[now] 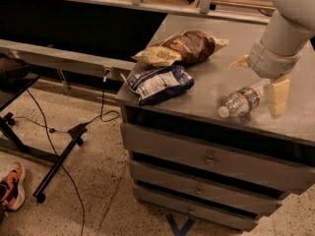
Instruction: Pick water bottle
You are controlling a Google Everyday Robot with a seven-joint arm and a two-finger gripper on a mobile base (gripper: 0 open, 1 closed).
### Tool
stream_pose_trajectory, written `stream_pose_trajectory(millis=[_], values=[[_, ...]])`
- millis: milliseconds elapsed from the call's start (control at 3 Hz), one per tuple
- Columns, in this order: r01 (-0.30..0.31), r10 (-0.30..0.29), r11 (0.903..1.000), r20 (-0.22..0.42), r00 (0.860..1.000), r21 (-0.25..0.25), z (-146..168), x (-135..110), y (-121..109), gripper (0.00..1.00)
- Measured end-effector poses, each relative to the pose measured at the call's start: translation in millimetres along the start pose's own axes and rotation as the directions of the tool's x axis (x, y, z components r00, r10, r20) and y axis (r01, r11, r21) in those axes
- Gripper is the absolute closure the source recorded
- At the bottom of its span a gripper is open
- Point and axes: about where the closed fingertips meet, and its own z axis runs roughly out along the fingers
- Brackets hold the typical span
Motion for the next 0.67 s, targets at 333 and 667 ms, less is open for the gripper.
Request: stream_pose_trajectory(millis=[333, 667], values=[[-0.002, 0.002, 1.0, 0.0, 1.0, 0.001, 2.0, 0.2, -1.0, 0.15], [-0.002, 0.002, 1.0, 0.0, 1.0, 0.004, 3.6, 0.2, -2.3, 0.39]])
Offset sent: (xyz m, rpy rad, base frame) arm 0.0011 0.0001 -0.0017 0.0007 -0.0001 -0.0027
